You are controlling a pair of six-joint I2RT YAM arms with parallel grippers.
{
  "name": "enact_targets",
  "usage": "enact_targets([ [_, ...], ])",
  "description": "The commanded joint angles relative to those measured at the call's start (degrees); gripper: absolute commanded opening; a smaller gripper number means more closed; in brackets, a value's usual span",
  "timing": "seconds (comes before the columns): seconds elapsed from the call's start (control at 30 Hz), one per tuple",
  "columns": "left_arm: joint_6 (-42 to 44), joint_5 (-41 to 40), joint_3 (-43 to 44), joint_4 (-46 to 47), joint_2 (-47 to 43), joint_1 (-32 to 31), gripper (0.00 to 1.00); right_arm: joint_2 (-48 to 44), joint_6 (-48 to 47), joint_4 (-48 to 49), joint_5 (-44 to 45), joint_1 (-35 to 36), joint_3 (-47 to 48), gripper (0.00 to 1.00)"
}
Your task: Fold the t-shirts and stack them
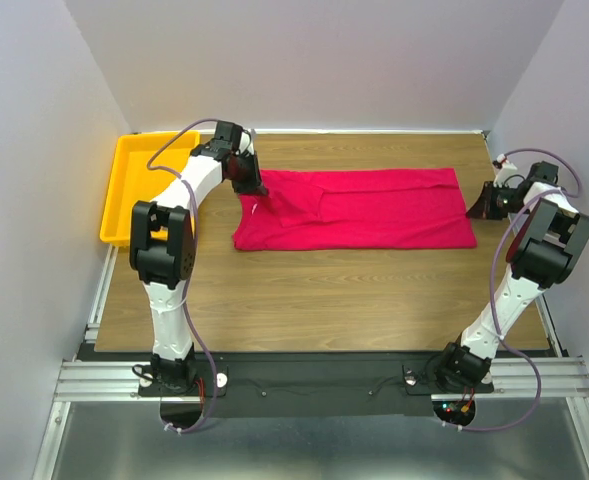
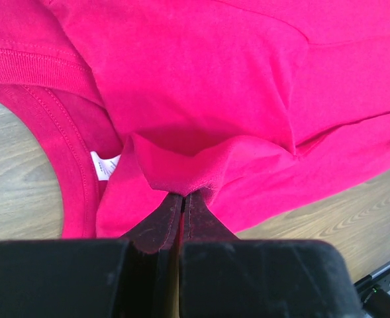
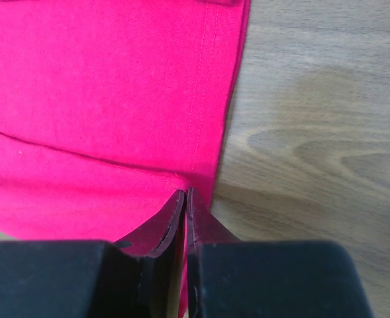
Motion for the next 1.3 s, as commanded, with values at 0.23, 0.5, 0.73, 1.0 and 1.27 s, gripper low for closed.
enact_targets([
  [0.23, -0.1, -0.5, 3.7, 0.5, 0.6, -0.3, 0.00, 0.5, 1.8, 3.4, 1.5, 0.3, 3.7, 0.18],
  [0.5, -0.8, -1.8, 4.7, 1.2, 0.6, -0.2, 0.05, -2.5, 6.9, 6.4, 3.7, 0.4, 3.0, 0.30],
  [0.73, -1.7, -2.3, 6.3, 1.4, 1.1, -0.1, 0.17, -9.7, 8.8, 6.6, -1.6, 0.4, -2.1, 0.31],
  [1.0, -4.6, 1.9, 5.3, 4.8, 1.6, 0.9, 0.30, -20.2, 8.0, 6.4, -7.2, 0.4, -14.5, 0.32],
  [1.27, -8.4, 5.7, 7.6, 8.2, 3.4, 2.2, 0.33, -28.4, 6.4, 6.3, -10.7, 0.5, -24.0, 0.33],
])
